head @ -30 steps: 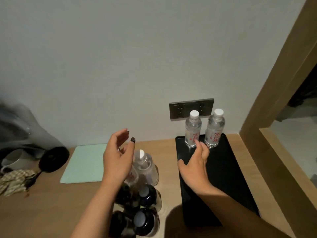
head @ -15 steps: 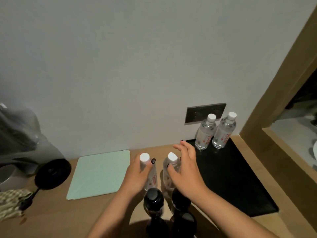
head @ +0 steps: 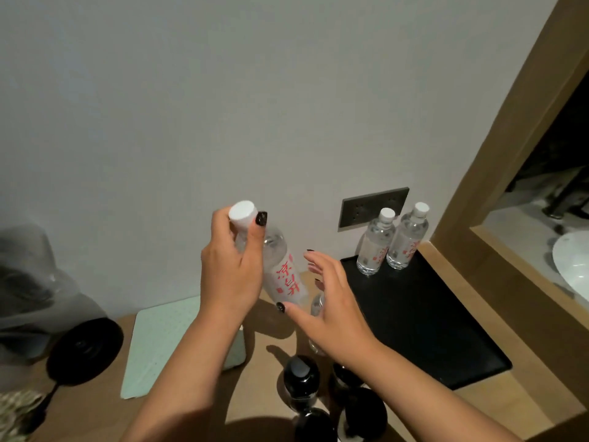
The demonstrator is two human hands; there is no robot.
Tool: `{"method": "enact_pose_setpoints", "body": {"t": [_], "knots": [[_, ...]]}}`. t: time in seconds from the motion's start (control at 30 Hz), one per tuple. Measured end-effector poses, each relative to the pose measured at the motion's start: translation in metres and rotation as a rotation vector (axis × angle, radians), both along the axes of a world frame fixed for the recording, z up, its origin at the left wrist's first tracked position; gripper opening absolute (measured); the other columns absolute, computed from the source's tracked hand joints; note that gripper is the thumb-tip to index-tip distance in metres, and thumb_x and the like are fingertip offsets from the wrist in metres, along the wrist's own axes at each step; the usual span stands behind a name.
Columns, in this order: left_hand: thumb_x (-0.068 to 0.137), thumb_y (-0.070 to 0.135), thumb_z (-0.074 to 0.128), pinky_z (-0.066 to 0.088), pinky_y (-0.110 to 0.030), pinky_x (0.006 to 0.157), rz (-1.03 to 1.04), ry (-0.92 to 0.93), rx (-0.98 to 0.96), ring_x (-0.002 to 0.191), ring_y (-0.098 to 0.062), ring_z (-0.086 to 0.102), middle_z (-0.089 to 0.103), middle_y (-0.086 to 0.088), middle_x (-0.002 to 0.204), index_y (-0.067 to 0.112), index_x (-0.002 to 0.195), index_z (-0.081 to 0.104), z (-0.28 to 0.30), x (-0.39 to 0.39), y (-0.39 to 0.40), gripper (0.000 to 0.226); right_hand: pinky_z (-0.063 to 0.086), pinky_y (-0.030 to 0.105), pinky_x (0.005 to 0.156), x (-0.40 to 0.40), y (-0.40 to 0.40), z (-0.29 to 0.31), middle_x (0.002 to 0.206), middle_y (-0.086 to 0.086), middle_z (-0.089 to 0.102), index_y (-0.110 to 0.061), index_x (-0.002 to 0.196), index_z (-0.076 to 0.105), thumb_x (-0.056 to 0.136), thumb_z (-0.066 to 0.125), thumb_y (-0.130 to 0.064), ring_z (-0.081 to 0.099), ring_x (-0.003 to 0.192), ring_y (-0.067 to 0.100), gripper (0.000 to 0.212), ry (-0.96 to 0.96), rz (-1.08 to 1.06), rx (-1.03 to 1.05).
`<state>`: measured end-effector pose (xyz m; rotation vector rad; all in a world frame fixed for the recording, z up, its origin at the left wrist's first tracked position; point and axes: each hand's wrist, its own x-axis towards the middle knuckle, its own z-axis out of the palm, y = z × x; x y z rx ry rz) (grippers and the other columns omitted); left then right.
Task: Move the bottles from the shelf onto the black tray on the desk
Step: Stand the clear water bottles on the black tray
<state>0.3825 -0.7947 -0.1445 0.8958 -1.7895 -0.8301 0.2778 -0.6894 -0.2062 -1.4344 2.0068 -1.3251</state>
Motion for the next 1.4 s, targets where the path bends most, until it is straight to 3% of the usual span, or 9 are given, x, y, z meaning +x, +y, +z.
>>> {"method": "enact_pose_setpoints", "body": {"t": [0.13,0.27,0.43,0.63,0.8,0.93,1.03,1.13,1.4], "knots": [[0.083,0.062,0.045,0.052,-0.025,0.075,-0.145,0.212,0.071,0.09,-0.012,0.066,0.071,0.004,0.096,0.037,0.092,0.048,0.025,-0.03,0.007,0.027,0.052,0.024,0.09,-0.012,-0.005,0.015,0.129,-0.015,0.041,-0.032,0.14,0.03,0.077,0.07,-0.043,0.047,0.115,0.0,0.075,0.043,-0.102,-0.066],[0.084,0.056,0.048,0.053,-0.04,0.083,-0.306,0.21,0.05,0.092,-0.015,0.067,0.072,0.003,0.094,0.034,0.091,0.053,0.037,-0.067,0.021,0.023,0.051,0.033,0.093,-0.045,0.012,0.021,0.129,-0.015,0.047,-0.034,0.14,0.031,0.078,0.066,-0.048,0.049,0.115,0.002,0.073,0.1,-0.142,-0.07],[0.086,0.042,0.055,0.053,-0.037,0.087,-0.535,0.2,0.164,0.094,-0.018,0.067,0.071,0.004,0.091,0.028,0.096,0.058,0.031,-0.125,0.032,0.018,0.052,0.035,0.091,-0.103,0.045,0.018,0.124,-0.015,0.052,-0.035,0.133,0.04,0.073,0.069,-0.047,0.053,0.112,0.0,0.067,0.045,-0.213,-0.047],[0.09,0.032,0.055,0.053,-0.027,0.088,-0.753,0.023,0.287,0.098,-0.01,0.066,0.069,0.0,0.102,0.024,0.108,0.059,0.002,-0.196,0.04,0.02,0.05,0.029,0.093,-0.166,0.071,-0.008,0.122,-0.016,0.054,-0.039,0.129,0.039,0.074,0.076,-0.03,0.053,0.11,-0.002,0.066,-0.129,-0.223,0.075],[0.092,0.03,0.057,0.052,-0.035,0.093,-0.699,-0.255,0.24,0.101,-0.005,0.064,0.069,0.006,0.108,0.023,0.117,0.062,-0.032,-0.228,0.037,0.027,0.047,0.031,0.098,-0.205,0.072,-0.044,0.125,-0.01,0.056,-0.036,0.131,0.038,0.075,0.077,-0.022,0.053,0.114,0.004,0.069,-0.206,-0.224,0.17],[0.088,0.024,0.063,0.05,-0.024,0.084,-0.561,-0.422,0.199,0.089,0.003,0.06,0.068,0.008,0.101,0.029,0.11,0.066,-0.053,-0.238,0.027,0.022,0.044,0.036,0.102,-0.229,0.057,-0.08,0.132,-0.001,0.05,-0.027,0.136,0.035,0.074,0.076,-0.021,0.05,0.12,0.013,0.075,-0.222,-0.218,0.276],[0.082,0.02,0.07,0.05,-0.019,0.076,-0.502,-0.461,0.202,0.079,-0.005,0.063,0.071,0.002,0.095,0.027,0.105,0.069,-0.066,-0.243,0.017,0.024,0.043,0.03,0.099,-0.236,0.047,-0.102,0.132,0.002,0.049,-0.021,0.138,0.037,0.074,0.075,-0.015,0.05,0.12,0.016,0.075,-0.286,-0.226,0.29],[0.077,0.018,0.075,0.053,-0.028,0.079,-0.464,-0.502,0.192,0.082,-0.01,0.065,0.072,0.003,0.091,0.026,0.101,0.072,-0.077,-0.247,0.008,0.025,0.039,0.016,0.087,-0.237,0.037,-0.121,0.128,0.004,0.053,-0.017,0.134,0.044,0.076,0.073,-0.011,0.053,0.117,0.017,0.064,-0.237,-0.269,0.242],[0.079,0.028,0.073,0.054,-0.03,0.082,-0.493,-0.607,0.186,0.083,-0.003,0.064,0.069,0.01,0.094,0.031,0.105,0.07,-0.09,-0.259,0.008,0.026,0.036,0.021,0.097,-0.24,0.026,-0.138,0.136,0.0,0.047,-0.021,0.133,0.039,0.077,0.073,-0.007,0.042,0.124,0.009,0.067,-0.417,-0.314,0.22]]}}
